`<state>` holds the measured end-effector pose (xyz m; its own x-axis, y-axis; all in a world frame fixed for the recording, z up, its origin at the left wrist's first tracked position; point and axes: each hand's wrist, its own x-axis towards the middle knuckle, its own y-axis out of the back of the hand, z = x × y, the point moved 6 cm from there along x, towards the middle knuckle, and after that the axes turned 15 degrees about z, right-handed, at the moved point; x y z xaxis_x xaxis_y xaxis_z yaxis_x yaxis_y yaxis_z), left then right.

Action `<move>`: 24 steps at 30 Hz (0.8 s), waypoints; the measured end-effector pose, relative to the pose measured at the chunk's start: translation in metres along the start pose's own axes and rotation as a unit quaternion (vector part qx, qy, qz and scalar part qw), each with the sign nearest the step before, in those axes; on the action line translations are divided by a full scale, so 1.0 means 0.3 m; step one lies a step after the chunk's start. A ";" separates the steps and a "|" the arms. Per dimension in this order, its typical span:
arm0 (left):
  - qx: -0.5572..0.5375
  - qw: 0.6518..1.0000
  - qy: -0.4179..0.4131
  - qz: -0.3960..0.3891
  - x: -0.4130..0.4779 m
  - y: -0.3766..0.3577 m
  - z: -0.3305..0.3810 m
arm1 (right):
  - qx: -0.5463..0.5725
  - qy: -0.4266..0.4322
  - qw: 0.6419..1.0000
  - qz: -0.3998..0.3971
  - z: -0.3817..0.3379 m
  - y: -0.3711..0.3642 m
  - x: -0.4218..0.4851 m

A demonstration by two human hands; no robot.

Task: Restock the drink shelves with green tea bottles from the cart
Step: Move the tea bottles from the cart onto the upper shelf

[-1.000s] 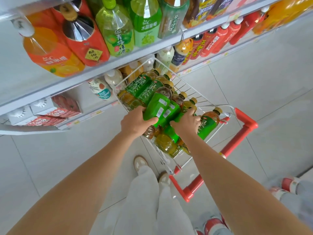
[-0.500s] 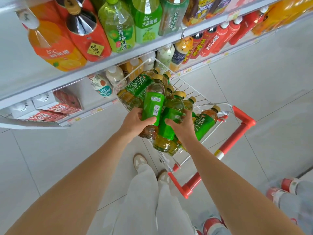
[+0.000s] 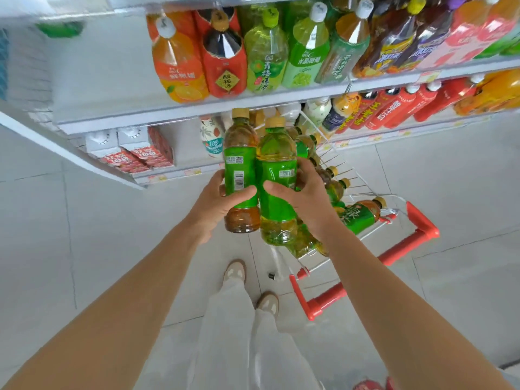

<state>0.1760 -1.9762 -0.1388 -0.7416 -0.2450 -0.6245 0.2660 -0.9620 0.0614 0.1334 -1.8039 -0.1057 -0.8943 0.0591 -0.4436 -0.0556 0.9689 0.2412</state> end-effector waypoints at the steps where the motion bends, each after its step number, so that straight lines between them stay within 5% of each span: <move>1: -0.018 1.000 -0.002 0.019 -0.022 0.045 -0.002 | 0.005 0.005 1.000 -0.027 -0.015 -0.048 -0.023; 6: -0.072 0.994 0.021 0.078 -0.099 0.298 -0.039 | 0.048 -0.036 0.993 -0.100 -0.032 -0.294 -0.112; 13: -0.102 0.988 0.080 0.088 -0.107 0.634 -0.100 | 0.124 -0.219 0.950 -0.184 -0.003 -0.627 -0.222; 19: -0.079 0.992 0.089 0.048 -0.041 0.871 -0.060 | 0.046 -0.122 0.980 -0.148 -0.082 -0.834 -0.219; 24: -0.063 0.997 -0.007 0.039 0.010 0.986 0.071 | 0.036 -0.034 0.997 -0.061 -0.205 -0.960 -0.180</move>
<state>0.2392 -2.2641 -0.1059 -0.7238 -0.3203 -0.6111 0.3979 -0.9174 0.0095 0.1704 -2.1010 -0.0980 -0.8508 -0.0473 -0.5234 -0.1290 0.9843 0.1208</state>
